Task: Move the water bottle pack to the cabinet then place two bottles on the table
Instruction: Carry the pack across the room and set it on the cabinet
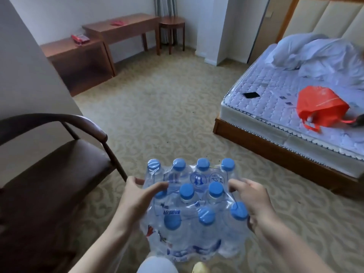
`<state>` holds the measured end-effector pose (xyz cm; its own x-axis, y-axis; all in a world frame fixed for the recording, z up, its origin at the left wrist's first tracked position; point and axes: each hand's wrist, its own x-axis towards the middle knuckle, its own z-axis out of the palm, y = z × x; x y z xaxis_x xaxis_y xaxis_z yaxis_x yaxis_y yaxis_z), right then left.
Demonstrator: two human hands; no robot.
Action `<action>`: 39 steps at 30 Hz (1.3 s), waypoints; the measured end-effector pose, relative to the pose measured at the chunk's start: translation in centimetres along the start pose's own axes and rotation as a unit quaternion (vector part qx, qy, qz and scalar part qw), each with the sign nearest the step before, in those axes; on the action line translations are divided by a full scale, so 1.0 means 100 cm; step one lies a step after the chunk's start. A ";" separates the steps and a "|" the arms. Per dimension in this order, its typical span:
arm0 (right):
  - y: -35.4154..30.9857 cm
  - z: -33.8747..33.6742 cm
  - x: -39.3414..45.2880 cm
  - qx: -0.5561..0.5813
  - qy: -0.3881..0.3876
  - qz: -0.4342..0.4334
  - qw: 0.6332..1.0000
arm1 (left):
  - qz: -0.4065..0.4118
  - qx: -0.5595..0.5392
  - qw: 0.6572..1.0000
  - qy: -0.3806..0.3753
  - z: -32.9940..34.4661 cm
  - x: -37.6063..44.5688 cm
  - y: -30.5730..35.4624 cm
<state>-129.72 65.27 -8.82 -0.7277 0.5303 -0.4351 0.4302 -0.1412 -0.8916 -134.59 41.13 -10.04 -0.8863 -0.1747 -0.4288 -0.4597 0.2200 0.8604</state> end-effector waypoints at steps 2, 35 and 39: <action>-0.022 0.014 0.029 -0.005 -0.010 -0.005 1.000 | -0.001 -0.023 1.000 0.011 0.008 0.023 0.018; -0.362 0.407 0.631 -0.111 -0.259 0.000 0.959 | -0.084 -0.185 0.961 0.188 0.106 0.604 0.322; -0.386 0.493 0.682 -0.133 -0.283 0.007 0.950 | -0.095 -0.199 0.953 0.210 0.079 0.687 0.347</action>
<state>-222.25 65.68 -10.21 -0.8592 -0.0144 -0.5114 0.5068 0.1122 -0.8547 -211.88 44.34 -11.86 -0.6503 -0.5623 -0.5108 -0.4777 -0.2201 0.8505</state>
